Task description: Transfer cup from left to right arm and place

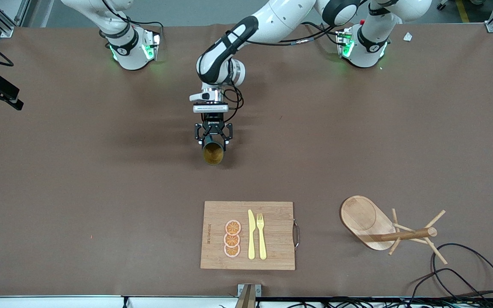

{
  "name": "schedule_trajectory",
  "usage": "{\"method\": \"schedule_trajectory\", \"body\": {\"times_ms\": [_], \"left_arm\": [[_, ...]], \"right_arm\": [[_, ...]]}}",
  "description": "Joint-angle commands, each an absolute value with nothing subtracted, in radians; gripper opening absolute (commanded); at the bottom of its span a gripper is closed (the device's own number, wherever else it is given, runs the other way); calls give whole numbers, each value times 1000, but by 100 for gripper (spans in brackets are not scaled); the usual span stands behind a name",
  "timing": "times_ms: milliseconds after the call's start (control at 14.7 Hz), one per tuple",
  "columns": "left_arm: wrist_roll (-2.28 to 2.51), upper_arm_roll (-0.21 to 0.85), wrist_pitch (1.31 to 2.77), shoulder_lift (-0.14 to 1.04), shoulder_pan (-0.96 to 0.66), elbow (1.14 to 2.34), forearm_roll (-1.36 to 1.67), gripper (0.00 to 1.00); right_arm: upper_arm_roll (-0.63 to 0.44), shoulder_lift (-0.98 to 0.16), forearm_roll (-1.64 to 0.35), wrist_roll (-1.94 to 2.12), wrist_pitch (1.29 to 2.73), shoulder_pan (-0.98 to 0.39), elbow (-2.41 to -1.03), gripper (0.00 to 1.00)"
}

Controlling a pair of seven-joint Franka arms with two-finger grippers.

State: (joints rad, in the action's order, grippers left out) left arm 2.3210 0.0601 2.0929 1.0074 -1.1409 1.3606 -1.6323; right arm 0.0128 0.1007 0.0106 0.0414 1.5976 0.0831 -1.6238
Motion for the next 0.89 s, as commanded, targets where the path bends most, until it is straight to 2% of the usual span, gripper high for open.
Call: {"method": "schedule_trajectory", "body": {"times_ms": [0,272,477,817], "left_arm": [[2396,49,2057,1061,-1161,1335,-1734,75],[2485,51,2008,1098,-1164,1336,-1832,78],[2517,54,1987,1100,-1180,1350,-1827,100],[2528,123,1905,1074,-1215,1348,-1677,100]], "right_arm": [[18,107,2,40,1597,100,-1632,100],[17,106,-5,40,1597,100,-1632,100],[17,106,-12,41,1597,100,-1634,100],[17,101,-12,41,1595,100,-1632,100]]}}
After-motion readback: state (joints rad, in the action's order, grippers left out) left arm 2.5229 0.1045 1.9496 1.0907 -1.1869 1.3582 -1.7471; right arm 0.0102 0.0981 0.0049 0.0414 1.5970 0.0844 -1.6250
